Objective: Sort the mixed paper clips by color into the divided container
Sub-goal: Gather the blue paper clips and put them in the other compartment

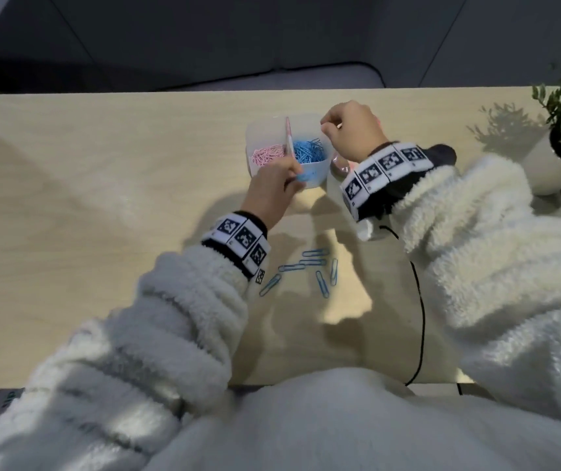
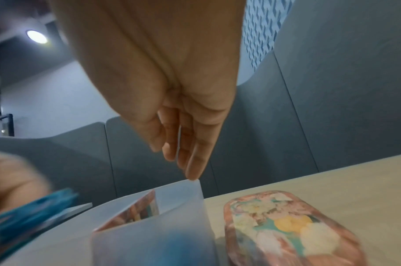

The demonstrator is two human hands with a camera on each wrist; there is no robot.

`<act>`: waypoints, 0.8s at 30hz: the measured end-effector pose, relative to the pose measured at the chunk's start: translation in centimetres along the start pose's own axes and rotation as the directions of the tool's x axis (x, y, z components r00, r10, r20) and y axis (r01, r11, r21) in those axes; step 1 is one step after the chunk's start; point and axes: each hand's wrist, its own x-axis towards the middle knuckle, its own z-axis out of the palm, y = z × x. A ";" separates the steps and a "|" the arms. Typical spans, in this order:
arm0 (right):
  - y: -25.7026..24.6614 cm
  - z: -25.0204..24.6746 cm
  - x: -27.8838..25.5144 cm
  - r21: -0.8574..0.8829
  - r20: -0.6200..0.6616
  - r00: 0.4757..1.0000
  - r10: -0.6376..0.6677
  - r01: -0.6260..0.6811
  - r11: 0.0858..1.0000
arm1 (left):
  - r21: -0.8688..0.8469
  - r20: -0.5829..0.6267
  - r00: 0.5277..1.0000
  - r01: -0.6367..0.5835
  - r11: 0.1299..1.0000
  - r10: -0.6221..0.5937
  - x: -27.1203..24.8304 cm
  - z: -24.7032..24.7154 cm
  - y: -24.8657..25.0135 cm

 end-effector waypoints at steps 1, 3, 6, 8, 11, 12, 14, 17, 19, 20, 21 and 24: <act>0.6 -0.1 -0.9 0.040 -0.026 0.999 -0.019 0.020 0.999 | 0.004 -0.020 1.000 -0.014 1.000 0.014 0.9 0.0 0.3; 2.4 -0.3 -3.1 0.110 -0.061 0.998 -0.034 0.041 0.993 | -0.006 -0.062 0.998 0.004 1.000 -0.004 2.9 -0.1 0.7; 5.4 -0.3 -7.3 0.176 -0.059 0.998 -0.014 0.025 0.984 | 0.086 -0.071 0.995 0.077 0.993 -0.071 5.7 -0.2 0.9; 7.5 -0.1 -9.7 0.155 -0.015 1.000 0.002 0.001 0.988 | 0.091 -0.074 0.991 0.118 0.989 -0.111 7.0 0.0 0.8; 9.7 0.4 -12.4 0.063 0.116 0.992 0.054 -0.062 0.996 | -0.025 -0.036 0.989 0.140 0.990 -0.141 7.4 0.5 0.7; 10.1 0.5 -13.2 0.038 0.157 0.985 0.065 -0.072 0.997 | -0.081 -0.032 0.993 0.114 0.990 -0.117 7.2 0.6 0.7; 10.3 1.0 -14.5 0.009 0.228 0.972 0.060 -0.064 0.998 | -0.173 -0.053 0.998 0.026 0.985 -0.035 5.9 0.5 0.7; 10.4 2.7 -15.7 -0.051 0.314 0.949 0.032 -0.017 0.999 | -0.079 -0.028 0.996 -0.091 0.993 0.089 2.0 0.5 -0.5; 10.3 4.3 -16.2 -0.112 0.350 0.936 0.043 -0.004 0.994 | 0.009 0.091 0.992 -0.093 0.996 0.092 -1.5 0.5 -1.6; 10.1 5.0 -16.4 -0.131 0.355 0.933 0.051 -0.005 0.991 | 0.051 0.148 0.987 -0.076 0.996 0.068 -3.3 0.6 -2.4; 9.9 5.7 -16.6 -0.134 0.348 0.936 0.050 -0.003 0.991 | 0.100 0.195 0.980 -0.044 0.994 0.024 -4.8 0.7 -3.1; 8.6 7.1 -16.8 -0.122 0.320 0.946 0.056 -0.018 0.992 | 0.275 0.272 0.951 0.071 0.959 -0.148 -8.6 0.9 -5.0</act>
